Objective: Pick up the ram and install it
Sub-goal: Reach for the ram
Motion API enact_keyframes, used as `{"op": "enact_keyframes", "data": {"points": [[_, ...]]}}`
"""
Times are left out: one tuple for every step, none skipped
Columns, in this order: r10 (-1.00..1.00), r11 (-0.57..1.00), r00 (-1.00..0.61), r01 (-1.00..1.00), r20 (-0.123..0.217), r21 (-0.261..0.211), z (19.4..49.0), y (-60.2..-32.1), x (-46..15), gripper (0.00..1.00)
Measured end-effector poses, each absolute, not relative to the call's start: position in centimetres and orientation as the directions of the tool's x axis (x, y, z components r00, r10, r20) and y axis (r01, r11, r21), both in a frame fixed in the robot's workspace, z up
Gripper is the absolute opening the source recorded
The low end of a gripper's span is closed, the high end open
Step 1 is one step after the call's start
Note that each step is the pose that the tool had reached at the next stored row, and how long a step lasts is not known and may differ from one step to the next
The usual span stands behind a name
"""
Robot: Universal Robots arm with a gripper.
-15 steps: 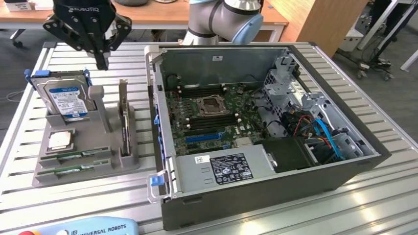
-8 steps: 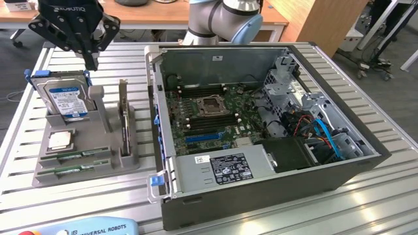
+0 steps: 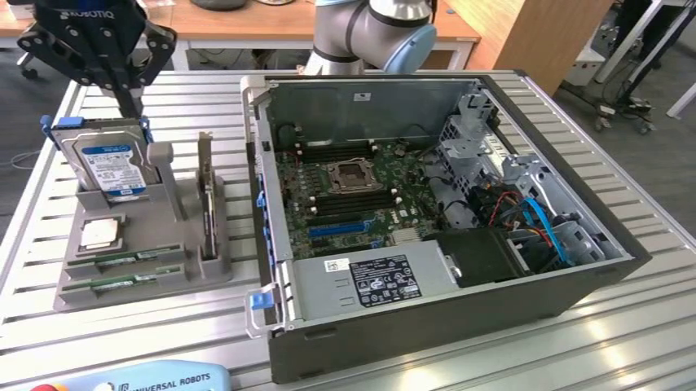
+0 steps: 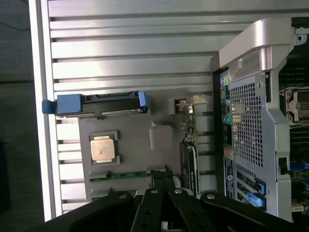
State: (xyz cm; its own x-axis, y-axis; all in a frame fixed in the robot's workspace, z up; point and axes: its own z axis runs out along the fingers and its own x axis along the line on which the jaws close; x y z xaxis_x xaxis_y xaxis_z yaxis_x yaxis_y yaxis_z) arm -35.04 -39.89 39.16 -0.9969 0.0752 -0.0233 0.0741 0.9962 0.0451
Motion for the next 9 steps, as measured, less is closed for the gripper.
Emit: {"op": "enact_keyframes", "data": {"points": [[0.075, 0.996, -0.997, 0.074, -0.023, 0.045, 39.2, -39.9, -35.5, 0.1], [0.075, 0.996, -0.997, 0.074, -0.023, 0.045, 39.2, -39.9, -35.8, 0.1], [0.075, 0.996, -0.997, 0.074, -0.023, 0.045, 39.2, -39.9, -36.3, 0.1], [0.075, 0.996, -0.997, 0.074, -0.023, 0.045, 39.2, -39.9, -36.5, 0.1], [0.075, 0.996, -0.997, 0.074, -0.023, 0.045, 39.2, -39.9, -36.8, 0.1], [0.075, 0.996, -0.997, 0.074, -0.023, 0.045, 39.2, -39.9, -37.0, 0.1], [0.075, 0.996, -0.997, 0.074, -0.023, 0.045, 39.1, -39.9, -37.2, 0.1], [0.075, 0.996, -0.997, 0.074, -0.023, 0.045, 39.2, -39.9, -37.3, 0.1], [0.075, 0.996, -0.997, 0.074, -0.023, 0.045, 39.2, -39.9, -37.5, 0.1]]}}
